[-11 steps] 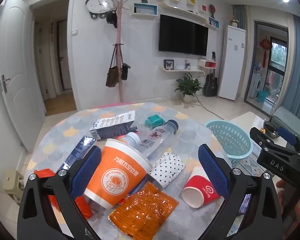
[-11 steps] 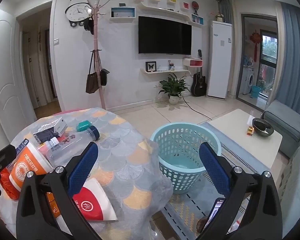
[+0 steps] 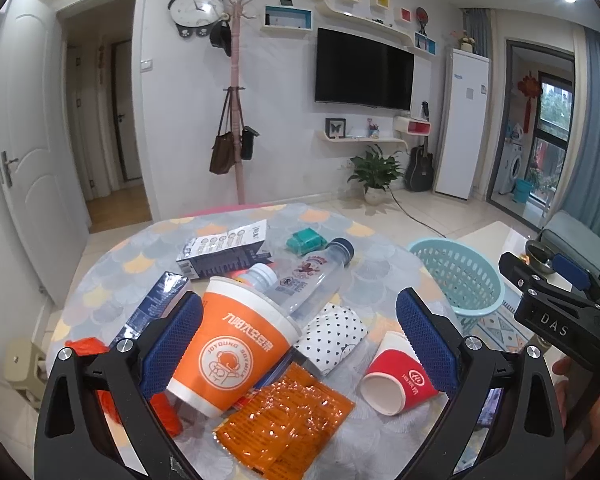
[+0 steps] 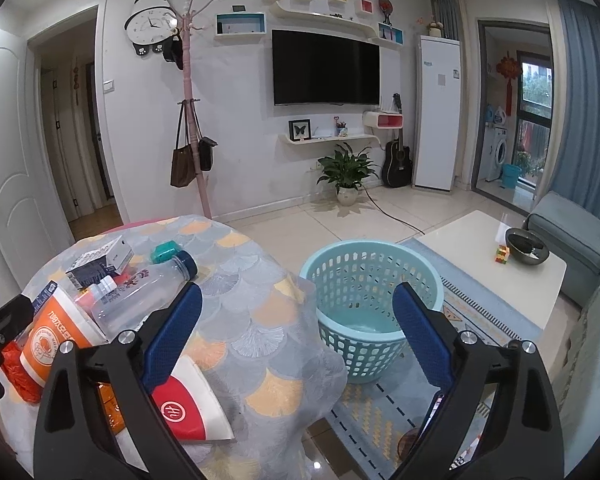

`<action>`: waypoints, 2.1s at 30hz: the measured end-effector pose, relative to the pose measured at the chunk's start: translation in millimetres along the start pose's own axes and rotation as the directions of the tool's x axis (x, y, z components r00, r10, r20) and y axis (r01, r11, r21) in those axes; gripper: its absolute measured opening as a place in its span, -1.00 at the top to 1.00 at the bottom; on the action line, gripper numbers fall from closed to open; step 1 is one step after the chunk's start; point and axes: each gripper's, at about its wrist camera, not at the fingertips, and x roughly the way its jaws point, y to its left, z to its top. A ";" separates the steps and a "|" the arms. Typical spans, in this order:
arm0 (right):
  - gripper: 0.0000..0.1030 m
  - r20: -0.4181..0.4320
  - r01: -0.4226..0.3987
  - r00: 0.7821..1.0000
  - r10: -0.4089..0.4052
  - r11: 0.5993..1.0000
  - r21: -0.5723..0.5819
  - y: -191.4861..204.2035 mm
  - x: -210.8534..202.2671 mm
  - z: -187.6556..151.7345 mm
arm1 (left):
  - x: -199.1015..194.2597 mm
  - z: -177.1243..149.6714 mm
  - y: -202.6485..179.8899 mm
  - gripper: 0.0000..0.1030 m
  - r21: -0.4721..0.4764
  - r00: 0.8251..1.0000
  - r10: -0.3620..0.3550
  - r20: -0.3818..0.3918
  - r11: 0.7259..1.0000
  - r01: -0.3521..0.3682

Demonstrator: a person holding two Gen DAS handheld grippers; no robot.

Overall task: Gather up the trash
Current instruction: 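Move the left tool toward the orange paper cup while the right tool approaches the red-and-white cup, then close the left tool on the orange cup while the right tool grasps the red-and-white cup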

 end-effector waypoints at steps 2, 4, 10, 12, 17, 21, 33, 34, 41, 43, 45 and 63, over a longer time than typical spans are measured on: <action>-0.71 0.001 -0.005 1.000 0.005 1.000 0.000 0.2 0.0 -0.4 | 0.6 -0.2 -0.7 -0.83 0.002 1.000 0.002 0.001 1.000 -0.002; -0.70 0.002 -0.009 1.000 0.009 1.000 -0.002 0.1 -0.5 -0.8 | 0.9 -0.2 -0.9 -0.83 0.003 1.000 0.002 0.001 1.000 -0.002; -0.58 -0.002 -0.020 1.000 0.020 1.000 -0.016 -0.5 1.1 -3.0 | 0.6 1.3 1.5 -0.83 0.005 1.000 0.029 0.010 1.000 -0.029; -0.50 -0.001 -0.034 0.999 0.034 0.999 -0.006 2.1 3.1 -3.7 | 1.6 2.4 6.7 -0.83 -0.005 0.999 0.042 0.009 0.999 -0.042; -0.35 -0.012 -0.056 0.998 0.056 0.998 -0.028 9.8 3.9 -7.5 | 3.3 2.9 21.2 -0.83 -0.029 0.999 0.049 -0.003 0.998 -0.049; -0.21 -0.024 -0.070 0.997 0.069 0.995 -0.069 15.7 3.3 -9.3 | 2.2 1.2 28.9 -0.83 -0.027 0.997 0.072 -0.003 0.997 -0.072; 0.21 -0.124 -0.211 0.972 0.199 0.973 -0.089 30.9 2.4 -48.5 | 43.9 -8.1 63.7 -0.73 -0.022 0.985 -0.081 -0.155 0.997 0.079; 0.21 -0.135 -0.212 0.971 0.198 0.973 -0.095 31.7 4.2 -50.8 | 48.9 -8.0 67.5 -0.73 -0.032 0.981 -0.083 -0.176 0.996 0.078; -0.47 -0.216 -0.306 0.934 0.284 0.949 -0.076 43.4 11.9 -61.8 | 58.7 -19.0 81.3 -0.74 0.005 0.960 -0.044 -0.277 0.999 0.048; -0.51 -0.245 -0.309 0.929 0.279 0.946 -0.096 50.4 20.6 -66.2 | 64.9 -26.5 82.4 -0.74 0.015 0.945 -0.048 -0.325 0.998 0.056; -0.65 -0.279 -0.318 0.919 0.279 0.942 -0.105 55.8 29.2 -71.8 | 69.0 -31.3 80.1 -0.74 0.029 0.940 -0.037 -0.339 0.998 0.050; -0.82 -0.396 -0.428 0.821 0.411 0.903 0.049 52.3 61.0 -80.2 | 73.2 -30.1 64.5 -0.16 0.053 0.952 -0.013 -0.305 0.998 0.030</action>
